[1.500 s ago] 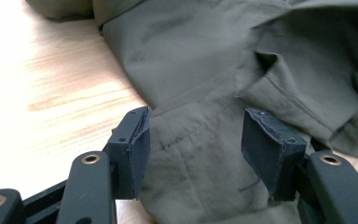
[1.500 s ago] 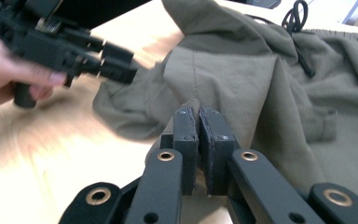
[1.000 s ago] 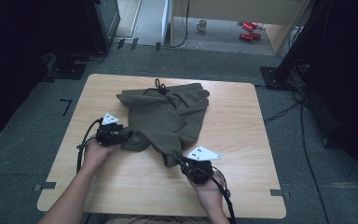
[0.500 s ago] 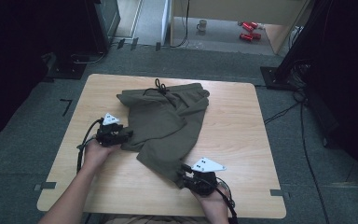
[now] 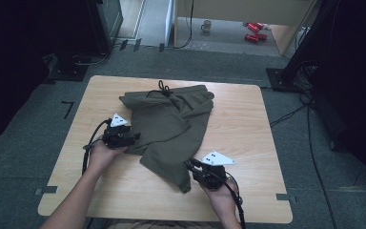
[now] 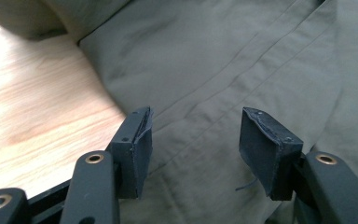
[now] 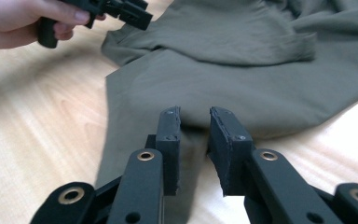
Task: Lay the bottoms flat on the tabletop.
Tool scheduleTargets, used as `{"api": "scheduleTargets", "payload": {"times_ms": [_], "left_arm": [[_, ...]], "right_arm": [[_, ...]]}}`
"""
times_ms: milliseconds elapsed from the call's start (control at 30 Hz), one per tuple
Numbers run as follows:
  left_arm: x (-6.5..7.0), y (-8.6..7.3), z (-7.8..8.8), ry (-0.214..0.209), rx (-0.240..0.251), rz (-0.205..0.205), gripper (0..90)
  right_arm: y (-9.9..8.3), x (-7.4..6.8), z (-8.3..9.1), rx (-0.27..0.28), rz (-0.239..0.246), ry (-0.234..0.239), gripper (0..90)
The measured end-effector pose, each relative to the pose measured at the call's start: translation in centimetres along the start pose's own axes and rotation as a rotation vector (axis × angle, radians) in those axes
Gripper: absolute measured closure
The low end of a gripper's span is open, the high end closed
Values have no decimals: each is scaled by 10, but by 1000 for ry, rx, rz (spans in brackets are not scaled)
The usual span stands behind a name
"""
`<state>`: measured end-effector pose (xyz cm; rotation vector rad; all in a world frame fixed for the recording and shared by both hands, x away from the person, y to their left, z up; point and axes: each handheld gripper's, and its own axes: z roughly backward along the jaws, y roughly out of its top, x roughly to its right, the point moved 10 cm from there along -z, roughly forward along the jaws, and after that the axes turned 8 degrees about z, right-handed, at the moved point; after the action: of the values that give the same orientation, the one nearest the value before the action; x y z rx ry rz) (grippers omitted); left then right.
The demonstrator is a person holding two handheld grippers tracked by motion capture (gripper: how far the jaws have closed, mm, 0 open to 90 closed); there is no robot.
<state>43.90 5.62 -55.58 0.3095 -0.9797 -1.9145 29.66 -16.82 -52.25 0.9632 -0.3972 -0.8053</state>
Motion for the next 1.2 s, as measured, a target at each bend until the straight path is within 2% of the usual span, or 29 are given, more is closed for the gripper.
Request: {"api": "scheduleTargets", "payload": {"times_ms": [67,167,267,333,400,533,633,800,900,1000,1100,1200], "left_arm": [[6,4,-2,-34,7,18,444],[14,9,-4,-76,-2,3,440],[19,12,-9,-77,-6,-39,438],[19,14,-14,-71,-16,-55,433],[20,17,-17,-72,-22,-53,433],[24,23,-23,-85,-18,-38,443],[28,26,-30,-85,-32,-59,458],[36,31,-39,-94,-43,-72,456],[44,36,-45,-110,-49,-72,455],[53,39,-51,-125,-49,-73,434],[60,43,-56,-134,-28,-85,438],[64,44,-61,-131,-44,-101,438]], "right_arm": [[2,6,-2,-4,1,-7,751],[5,16,-7,-16,8,-19,752],[7,27,-15,-29,0,-16,753],[8,33,-21,-34,-21,3,750],[9,37,-27,-34,-36,25,745],[10,45,-43,-49,-7,27,721],[10,50,-51,-56,15,15,716],[5,58,-59,-75,6,10,715],[2,60,-63,-84,-10,13,702],[-1,60,-69,-92,9,19,669],[-6,58,-72,-116,31,32,655],[-12,56,-72,-141,44,41,650]]}}
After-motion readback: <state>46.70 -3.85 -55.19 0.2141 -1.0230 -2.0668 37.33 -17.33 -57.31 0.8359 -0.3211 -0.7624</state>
